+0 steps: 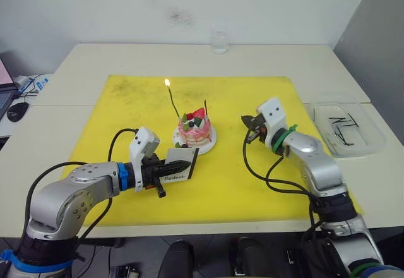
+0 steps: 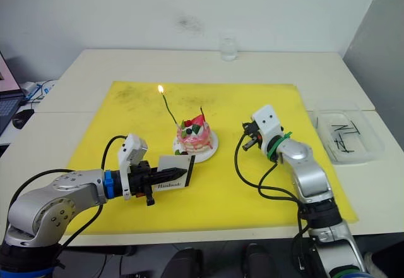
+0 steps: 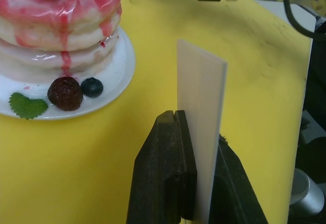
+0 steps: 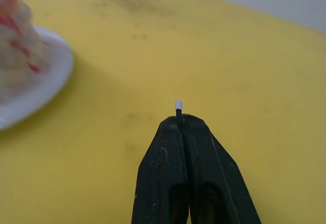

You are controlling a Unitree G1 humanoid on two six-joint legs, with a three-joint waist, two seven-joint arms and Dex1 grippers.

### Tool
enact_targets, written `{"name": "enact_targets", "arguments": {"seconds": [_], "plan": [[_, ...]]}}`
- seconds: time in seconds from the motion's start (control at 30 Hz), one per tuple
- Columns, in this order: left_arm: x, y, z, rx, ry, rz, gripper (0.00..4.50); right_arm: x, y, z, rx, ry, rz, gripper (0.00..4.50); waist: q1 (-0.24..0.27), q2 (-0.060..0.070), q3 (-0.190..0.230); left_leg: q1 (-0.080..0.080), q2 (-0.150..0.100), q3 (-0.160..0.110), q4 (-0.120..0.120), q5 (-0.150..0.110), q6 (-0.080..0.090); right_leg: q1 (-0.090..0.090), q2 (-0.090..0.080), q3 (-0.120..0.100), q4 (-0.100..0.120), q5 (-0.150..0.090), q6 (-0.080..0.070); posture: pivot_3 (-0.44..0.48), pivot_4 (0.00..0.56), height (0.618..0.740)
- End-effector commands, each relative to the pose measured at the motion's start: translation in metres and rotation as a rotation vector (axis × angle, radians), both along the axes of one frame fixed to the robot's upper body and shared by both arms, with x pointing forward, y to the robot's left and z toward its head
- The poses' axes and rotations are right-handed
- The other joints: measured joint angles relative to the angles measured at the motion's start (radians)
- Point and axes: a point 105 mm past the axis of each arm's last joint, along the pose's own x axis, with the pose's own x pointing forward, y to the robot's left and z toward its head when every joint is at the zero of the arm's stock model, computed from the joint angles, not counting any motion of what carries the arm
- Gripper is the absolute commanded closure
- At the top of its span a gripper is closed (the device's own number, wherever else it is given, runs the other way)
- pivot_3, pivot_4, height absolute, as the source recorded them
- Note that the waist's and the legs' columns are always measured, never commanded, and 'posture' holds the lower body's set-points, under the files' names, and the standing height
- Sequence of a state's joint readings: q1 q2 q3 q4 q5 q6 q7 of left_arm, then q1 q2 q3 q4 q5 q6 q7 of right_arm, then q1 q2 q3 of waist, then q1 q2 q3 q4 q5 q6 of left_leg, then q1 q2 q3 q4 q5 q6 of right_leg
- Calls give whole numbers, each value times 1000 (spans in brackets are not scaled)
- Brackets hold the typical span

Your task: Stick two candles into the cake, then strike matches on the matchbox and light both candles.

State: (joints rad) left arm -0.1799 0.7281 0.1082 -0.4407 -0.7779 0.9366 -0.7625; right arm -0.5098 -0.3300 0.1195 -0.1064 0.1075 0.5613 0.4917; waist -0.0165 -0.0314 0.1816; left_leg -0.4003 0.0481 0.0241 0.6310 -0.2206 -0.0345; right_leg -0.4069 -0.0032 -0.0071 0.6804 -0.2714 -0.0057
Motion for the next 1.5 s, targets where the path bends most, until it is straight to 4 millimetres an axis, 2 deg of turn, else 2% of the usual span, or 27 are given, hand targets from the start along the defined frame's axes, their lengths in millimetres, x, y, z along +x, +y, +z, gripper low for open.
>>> {"name": "enact_targets", "arguments": {"seconds": [0.03, 0.2, 0.37, 0.5, 0.9, 1.5], "plan": [[0, -9, 17, -42, -51, -20, 4500, -26, 3, 35, -17, -79, 107, 4476, 1, 0, 0, 0, 0, 0, 0, 0, 0, 0, 0, 0, 0, 0, 0, 0, 150, 740], [5, -24, 26, -91, -50, -39, 4500, -63, 8, 51, -129, -92, 274, 4476, 1, 0, 0, 0, -1, 0, 0, 0, 0, 0, 0, 0, 0, 0, 0, 0, 150, 740], [10, -41, 34, -154, -36, -47, 4500, -88, 13, 49, -211, -74, 380, 4476, 1, -1, 0, 0, -1, 0, 0, 0, 0, 1, 0, -1, 0, 0, 0, 0, 150, 740], [10, -50, 34, -160, -26, -65, 4500, -100, 18, 46, -255, -55, 439, 4476, -4, -1, 0, 0, -2, -1, 0, 0, 0, 0, 0, -1, 0, 0, 0, 0, 150, 740], [12, -55, 36, -162, -29, -84, 4500, -101, 30, 35, -320, -46, 475, 4476, -8, -1, 0, 0, -2, -1, 0, 0, 0, 0, 1, -1, -1, 0, 0, 0, 150, 740], [8, -57, 35, -164, -26, -103, 4500, -96, 39, 32, -317, -69, 490, 4476, -8, -1, 0, 0, -2, -1, 0, 0, 0, 0, 1, -1, -1, 0, 0, 0, 150, 740]]}}
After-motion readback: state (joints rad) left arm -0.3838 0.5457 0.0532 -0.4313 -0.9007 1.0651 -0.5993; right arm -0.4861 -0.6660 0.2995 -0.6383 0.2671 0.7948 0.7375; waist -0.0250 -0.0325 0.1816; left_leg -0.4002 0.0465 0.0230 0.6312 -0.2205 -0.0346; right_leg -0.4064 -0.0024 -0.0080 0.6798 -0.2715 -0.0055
